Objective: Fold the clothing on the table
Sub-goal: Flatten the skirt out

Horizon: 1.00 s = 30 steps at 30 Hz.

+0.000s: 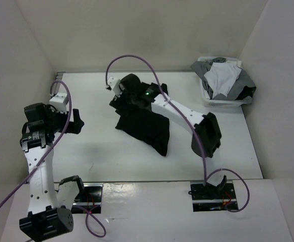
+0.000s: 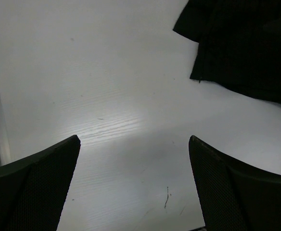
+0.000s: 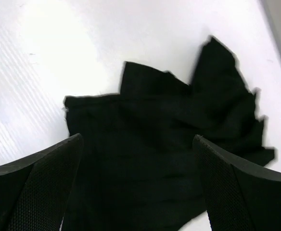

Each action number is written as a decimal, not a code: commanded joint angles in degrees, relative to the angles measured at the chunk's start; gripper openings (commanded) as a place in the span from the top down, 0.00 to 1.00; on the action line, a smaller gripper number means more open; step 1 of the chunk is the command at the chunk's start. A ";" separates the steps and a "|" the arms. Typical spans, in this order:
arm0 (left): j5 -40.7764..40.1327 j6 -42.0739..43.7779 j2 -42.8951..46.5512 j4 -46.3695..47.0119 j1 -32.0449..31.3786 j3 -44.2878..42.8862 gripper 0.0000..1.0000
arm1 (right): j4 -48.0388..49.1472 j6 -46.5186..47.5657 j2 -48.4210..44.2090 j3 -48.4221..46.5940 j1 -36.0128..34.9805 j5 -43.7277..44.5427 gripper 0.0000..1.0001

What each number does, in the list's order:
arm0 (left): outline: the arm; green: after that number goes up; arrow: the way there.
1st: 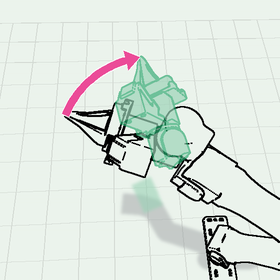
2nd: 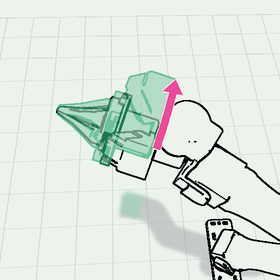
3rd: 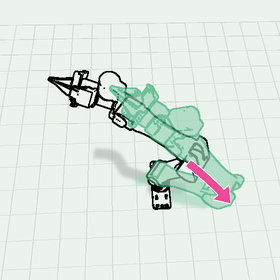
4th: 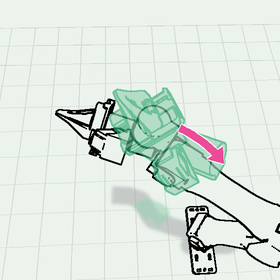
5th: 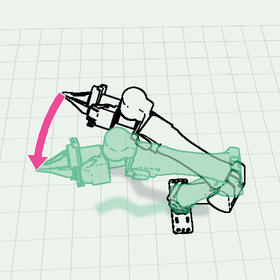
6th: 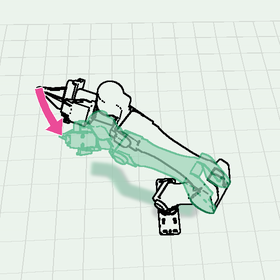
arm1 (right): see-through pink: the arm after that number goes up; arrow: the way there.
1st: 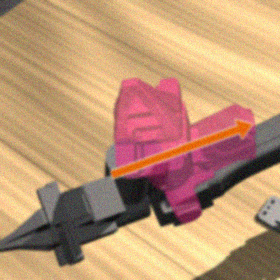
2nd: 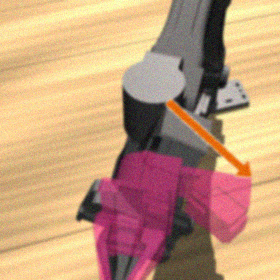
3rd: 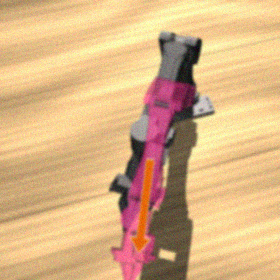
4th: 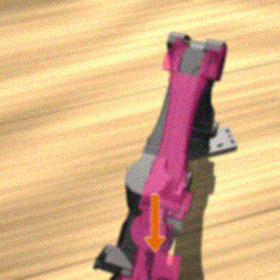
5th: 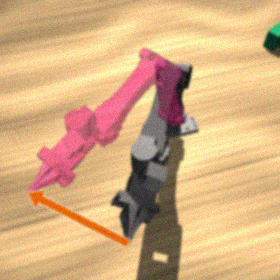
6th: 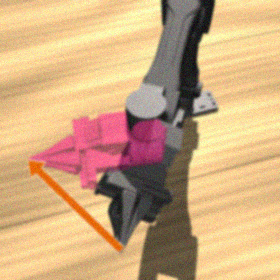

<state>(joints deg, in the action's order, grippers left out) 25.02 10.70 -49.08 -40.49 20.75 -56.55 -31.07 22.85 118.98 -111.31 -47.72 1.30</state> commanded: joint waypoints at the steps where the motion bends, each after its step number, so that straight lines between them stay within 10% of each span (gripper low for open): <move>1: 2.93 2.05 -4.42 0.23 -5.87 -0.13 0.01 | -0.49 1.48 -13.31 8.77 3.33 1.59 0.02; 11: -7.95 -0.67 -30.97 2.69 -28.03 -5.57 0.07 | -6.20 0.18 -41.88 35.09 29.08 0.19 0.02; 30: -7.95 -11.39 -50.84 16.57 -33.31 -8.94 0.19 | -13.32 -5.27 -61.50 47.59 54.66 -13.95 0.02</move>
<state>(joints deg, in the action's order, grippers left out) 16.84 1.93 -98.41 -27.05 -10.92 -66.28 -42.81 18.85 58.70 -64.18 5.30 -9.19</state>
